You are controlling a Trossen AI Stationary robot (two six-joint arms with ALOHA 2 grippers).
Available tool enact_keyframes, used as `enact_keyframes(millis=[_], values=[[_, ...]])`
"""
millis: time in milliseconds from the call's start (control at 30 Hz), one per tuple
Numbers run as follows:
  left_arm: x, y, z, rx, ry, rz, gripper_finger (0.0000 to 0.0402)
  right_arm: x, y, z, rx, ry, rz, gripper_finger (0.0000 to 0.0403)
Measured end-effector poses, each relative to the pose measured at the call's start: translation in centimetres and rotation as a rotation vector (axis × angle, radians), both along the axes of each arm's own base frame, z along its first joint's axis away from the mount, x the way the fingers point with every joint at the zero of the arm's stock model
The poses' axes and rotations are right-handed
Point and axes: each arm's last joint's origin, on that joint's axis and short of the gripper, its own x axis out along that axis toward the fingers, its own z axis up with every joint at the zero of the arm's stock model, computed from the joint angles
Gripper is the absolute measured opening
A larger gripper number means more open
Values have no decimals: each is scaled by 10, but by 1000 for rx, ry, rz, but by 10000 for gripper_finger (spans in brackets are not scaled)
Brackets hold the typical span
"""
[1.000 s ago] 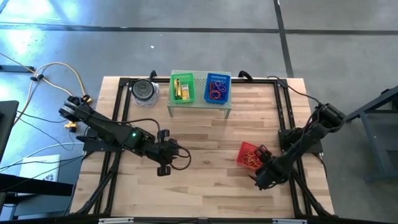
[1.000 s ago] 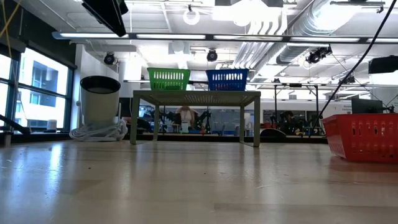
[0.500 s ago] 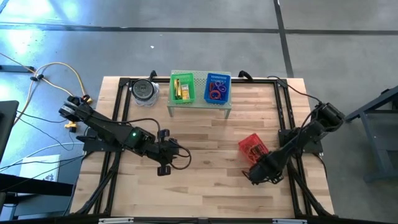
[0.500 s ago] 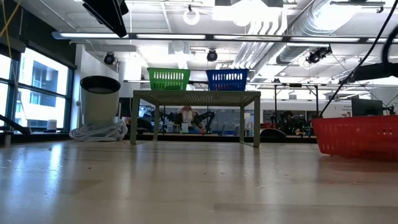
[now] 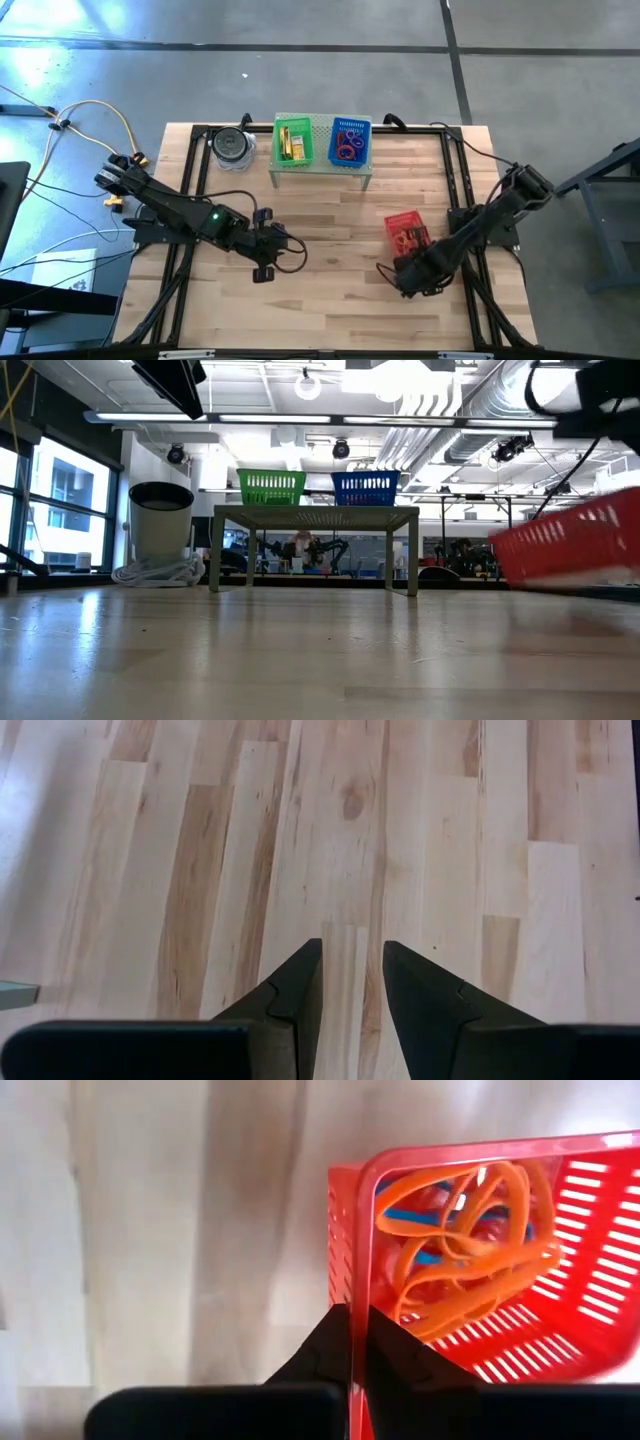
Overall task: Pick & Place Office Desk Supplies
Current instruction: Put the red basket on the shelf
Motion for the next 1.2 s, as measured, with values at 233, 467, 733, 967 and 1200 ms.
enact_keyframes(millis=[233,467,733,967,1200], values=[[-3,-7,0,-8,-1,-17,102,10,-15,42,-151,-18,-42,4],[-11,-22,0,-16,0,-68,102,26,-42,69,-242,-49,-75,4],[-20,-38,0,-60,1,-71,102,47,-88,83,-290,-56,-112,4],[-25,-45,0,-79,2,-79,102,55,-124,88,-350,-41,-144,4],[-25,-46,0,-78,2,-82,102,65,-156,87,-347,-75,-152,4]])
